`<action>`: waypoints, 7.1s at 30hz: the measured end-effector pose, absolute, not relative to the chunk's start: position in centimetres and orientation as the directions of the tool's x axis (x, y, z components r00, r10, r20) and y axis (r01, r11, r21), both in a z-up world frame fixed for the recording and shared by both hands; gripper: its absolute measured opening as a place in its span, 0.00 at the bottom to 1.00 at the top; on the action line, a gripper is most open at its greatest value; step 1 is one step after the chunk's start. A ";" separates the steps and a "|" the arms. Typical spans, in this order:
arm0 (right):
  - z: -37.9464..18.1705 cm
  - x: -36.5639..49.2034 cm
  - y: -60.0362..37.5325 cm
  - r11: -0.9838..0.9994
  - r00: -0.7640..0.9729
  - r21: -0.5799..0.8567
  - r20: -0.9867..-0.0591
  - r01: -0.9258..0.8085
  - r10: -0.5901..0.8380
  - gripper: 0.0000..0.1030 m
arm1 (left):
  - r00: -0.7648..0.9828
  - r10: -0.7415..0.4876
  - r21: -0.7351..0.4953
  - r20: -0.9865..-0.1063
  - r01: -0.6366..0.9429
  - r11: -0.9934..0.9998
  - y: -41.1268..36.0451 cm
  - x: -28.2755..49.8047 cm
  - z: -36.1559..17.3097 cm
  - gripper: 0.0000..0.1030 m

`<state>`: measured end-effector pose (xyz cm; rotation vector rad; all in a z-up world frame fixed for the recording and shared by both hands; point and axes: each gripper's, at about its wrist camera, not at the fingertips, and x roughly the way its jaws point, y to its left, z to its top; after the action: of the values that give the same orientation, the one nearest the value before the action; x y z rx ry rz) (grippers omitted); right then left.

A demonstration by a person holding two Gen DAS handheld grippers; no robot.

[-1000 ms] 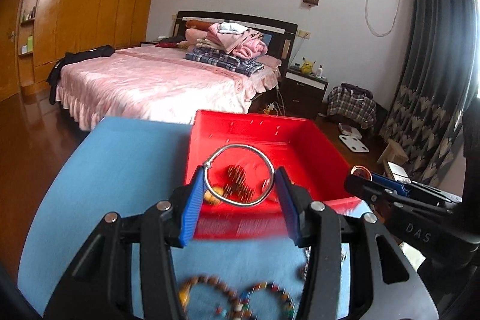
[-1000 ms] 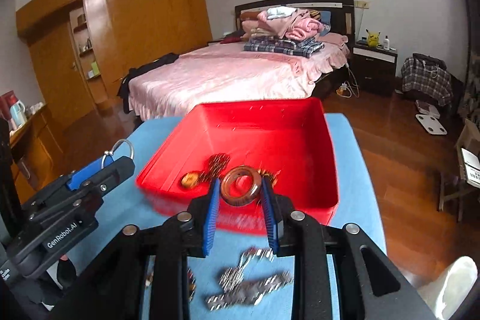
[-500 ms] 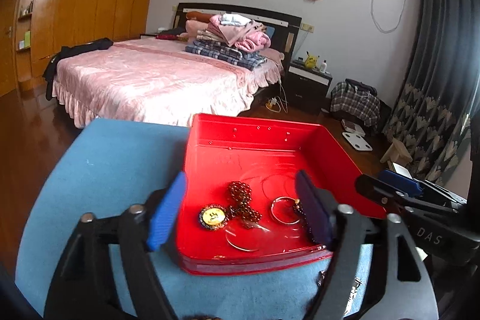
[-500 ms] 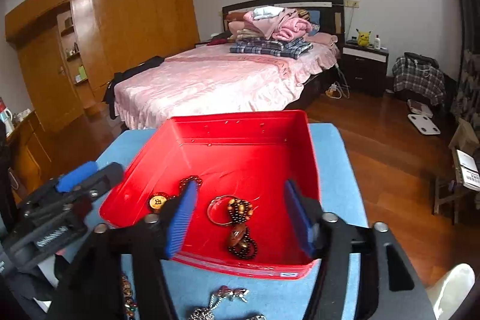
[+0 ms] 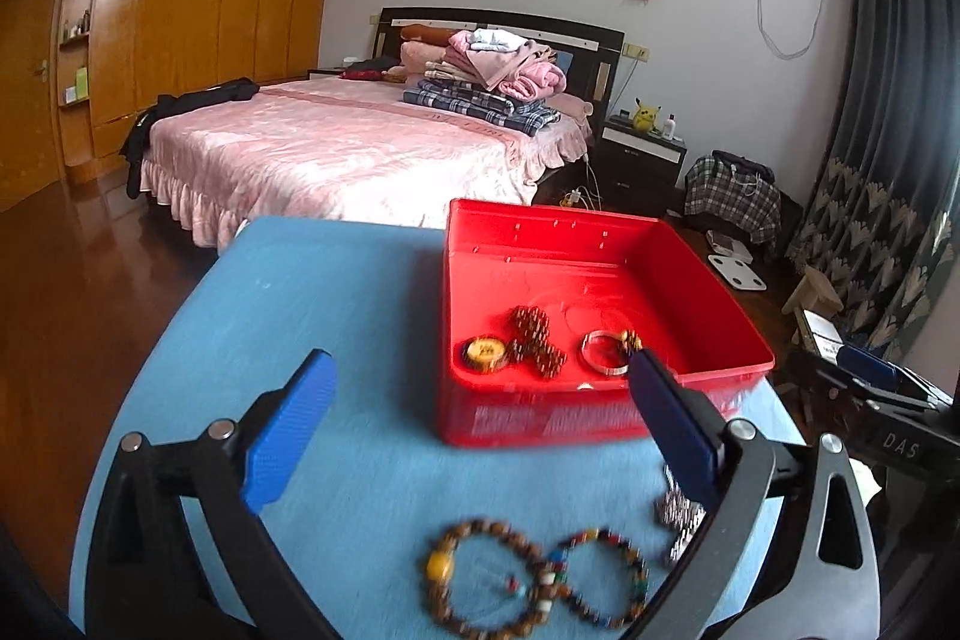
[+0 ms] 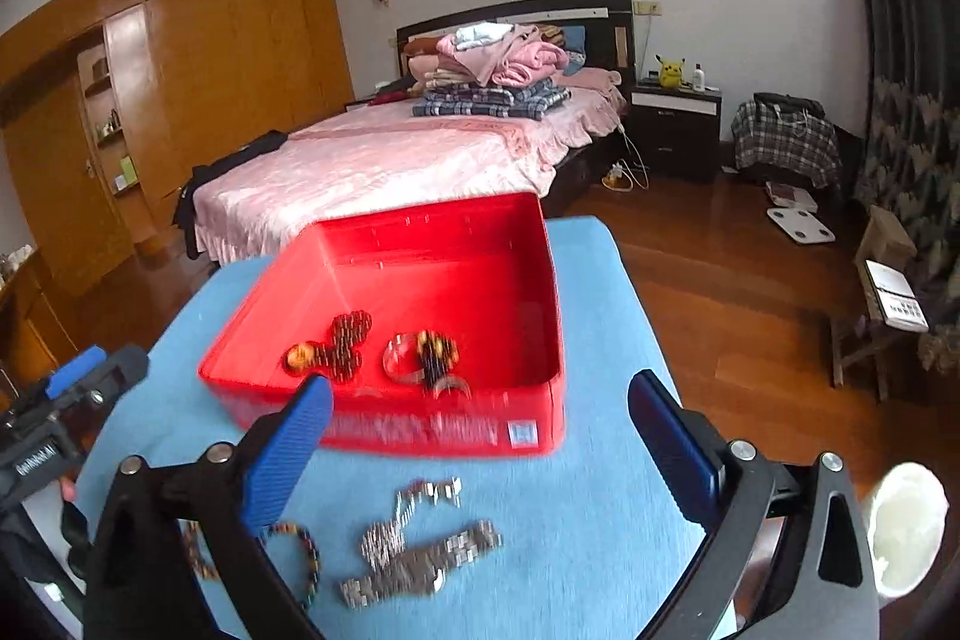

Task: Organize jewelry
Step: 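Withdraw both grippers from the tin back over the bracelets, then move the left gripper to the brown bead bracelet while the right approaches the multicolour bracelet, then close the left gripper on the brown bracelet while the right closes on the multicolour bracelet, then lift both bracelets and carry them into the red tin, then open both grippers to release the bracelets in the tin, then withdraw both grippers from the tin toward the watch and chain necklace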

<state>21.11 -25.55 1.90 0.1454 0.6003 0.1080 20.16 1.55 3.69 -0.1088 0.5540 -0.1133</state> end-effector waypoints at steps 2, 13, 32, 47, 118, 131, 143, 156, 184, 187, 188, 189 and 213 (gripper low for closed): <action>1.3 20.2 -25.5 0.984 0.814 0.168 -0.564 -0.054 0.141 0.94 | 0.841 -0.136 -0.129 -0.524 0.079 0.988 1.7 19.2 3.4 0.92; -1.4 16.2 -25.1 0.986 0.779 0.162 -0.614 -0.038 0.130 0.94 | 0.794 -0.109 -0.093 -0.598 0.067 0.993 2.0 15.1 -0.4 0.92; -2.9 14.3 -23.9 0.983 0.755 0.161 -0.633 -0.087 0.170 0.94 | 0.744 -0.185 -0.110 -0.642 0.149 0.983 -0.9 14.1 -3.1 0.71; -3.3 14.5 -24.6 0.982 0.751 0.175 -0.638 -0.077 0.172 0.94 | 0.681 -0.221 -0.139 -0.698 0.173 0.975 -1.2 15.5 -5.7 0.48; -5.7 16.0 -15.2 0.948 0.627 0.139 -0.721 -0.287 0.296 0.08 | 0.694 -0.209 -0.175 -0.689 0.120 0.977 2.7 15.4 -5.6 0.10; 0.2 15.2 -17.6 0.929 0.693 0.183 -0.623 -0.320 0.362 0.08 | 0.752 -0.232 -0.211 -0.617 0.125 0.969 2.7 15.8 -1.4 0.10; 3.5 17.3 -19.4 0.938 0.737 0.165 -0.583 -0.304 0.341 0.08 | 0.781 -0.271 -0.236 -0.563 0.162 0.958 0.9 17.4 1.8 0.10; 7.2 21.2 -20.5 0.943 0.789 0.148 -0.518 -0.298 0.330 0.07 | 0.826 -0.302 -0.219 -0.475 0.222 0.950 -1.9 21.3 6.5 0.10; 3.5 28.6 -23.8 0.975 0.785 0.153 -0.579 -0.158 0.218 0.84 | 0.817 -0.266 -0.196 -0.511 0.190 0.962 -1.5 29.5 4.2 0.75; 3.1 27.0 -24.7 0.975 0.782 0.177 -0.586 -0.133 0.213 0.90 | 0.825 -0.257 -0.179 -0.504 0.191 0.965 -1.0 27.7 4.4 0.84; 2.8 26.3 -24.9 0.975 0.779 0.183 -0.591 -0.123 0.209 0.91 | 0.826 -0.253 -0.170 -0.504 0.193 0.966 -0.8 26.8 4.3 0.86; 2.6 25.9 -25.1 0.976 0.777 0.186 -0.595 -0.117 0.206 0.92 | 0.827 -0.247 -0.165 -0.505 0.188 0.968 -0.7 26.1 4.3 0.86; -4.3 17.4 -20.8 0.995 0.696 0.095 -0.714 -0.009 0.074 0.92 | 0.737 -0.159 -0.160 -0.657 0.070 0.985 3.3 17.3 -3.2 0.87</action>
<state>17.40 -20.77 -4.26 0.0861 0.7998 0.0464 17.35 3.30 -3.22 -0.1274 0.7318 -0.1262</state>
